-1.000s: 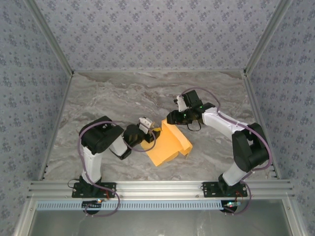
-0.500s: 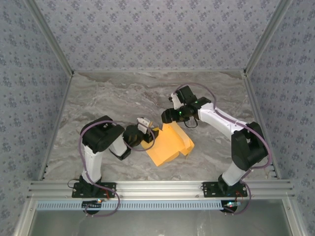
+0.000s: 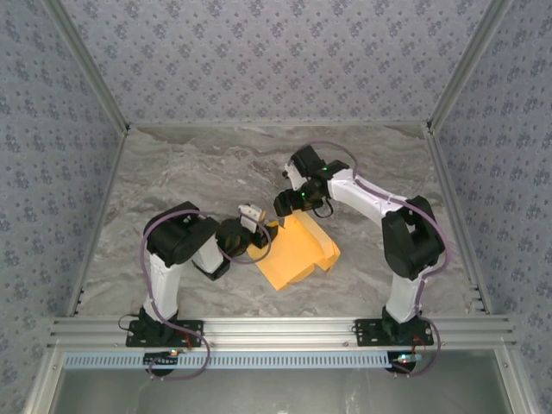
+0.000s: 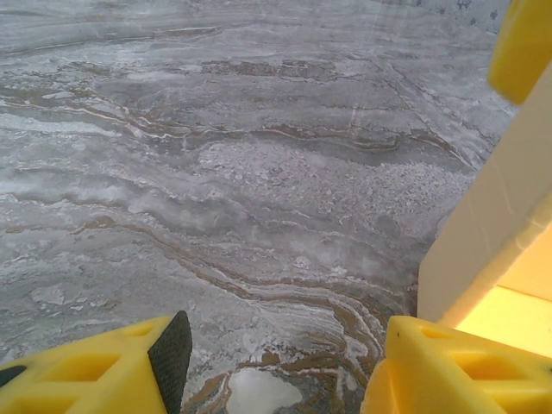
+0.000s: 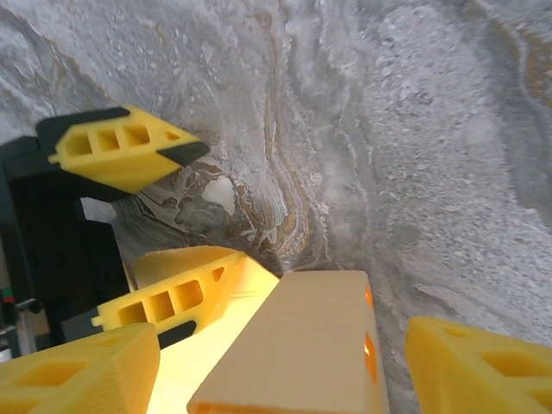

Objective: Fold the paper box

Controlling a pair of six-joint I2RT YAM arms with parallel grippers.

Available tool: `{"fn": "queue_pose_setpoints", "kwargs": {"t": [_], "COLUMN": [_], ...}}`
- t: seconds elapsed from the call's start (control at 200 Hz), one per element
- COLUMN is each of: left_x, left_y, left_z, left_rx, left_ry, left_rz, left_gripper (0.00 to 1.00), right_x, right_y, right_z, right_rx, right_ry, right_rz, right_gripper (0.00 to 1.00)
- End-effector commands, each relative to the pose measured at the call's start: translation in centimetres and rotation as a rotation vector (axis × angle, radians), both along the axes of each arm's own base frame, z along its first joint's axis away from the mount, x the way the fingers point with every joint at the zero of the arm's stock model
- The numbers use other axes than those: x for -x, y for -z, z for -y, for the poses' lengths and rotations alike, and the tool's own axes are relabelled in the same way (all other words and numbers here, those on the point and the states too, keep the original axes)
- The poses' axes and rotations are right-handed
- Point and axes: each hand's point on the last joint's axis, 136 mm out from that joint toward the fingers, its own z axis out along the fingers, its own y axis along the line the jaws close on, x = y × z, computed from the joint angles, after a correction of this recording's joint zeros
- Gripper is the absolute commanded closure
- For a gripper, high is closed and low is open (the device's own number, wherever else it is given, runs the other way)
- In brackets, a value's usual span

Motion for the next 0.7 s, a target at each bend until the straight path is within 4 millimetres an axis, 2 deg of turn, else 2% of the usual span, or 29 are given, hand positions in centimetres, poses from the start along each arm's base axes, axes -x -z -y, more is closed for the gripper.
{"fn": "queue_pose_setpoints", "kwargs": {"t": [0.0,0.215,0.365,0.46,0.56,0.695], "left_x": [-0.3,-0.6,-0.4,-0.5,-0.7,-0.8], "left_y": [1.2,1.0,0.2,-0.4,-1.8,-5.7], "left_z": [-0.6,-0.8,-0.3,-0.3,-0.7,-1.1], "left_rx": [0.017,0.058,0.087,0.117,0.176,0.301], "left_ry": [-0.029,-0.021,0.015,0.029,0.046,0.11], "left_rz": [-0.058,-0.087,-0.089,-0.099,-0.113,-0.123], "left_gripper": [0.37,0.37,0.37,0.37,0.36,0.36], "right_x": [0.4,0.9,1.0,1.2,1.4,1.9], "right_y": [1.0,2.6,2.8,2.8,3.0,2.5], "right_z": [0.1,0.7,0.6,0.4,0.5,0.6], "right_rx": [0.062,0.153,0.154,0.142,0.159,0.204], "right_ry": [-0.049,-0.101,-0.12,-0.145,-0.169,-0.223], "right_rz": [-0.025,-0.026,-0.021,-0.019,-0.022,0.015], "right_gripper": [0.27,0.39,0.52,0.54,0.54,0.55]}}
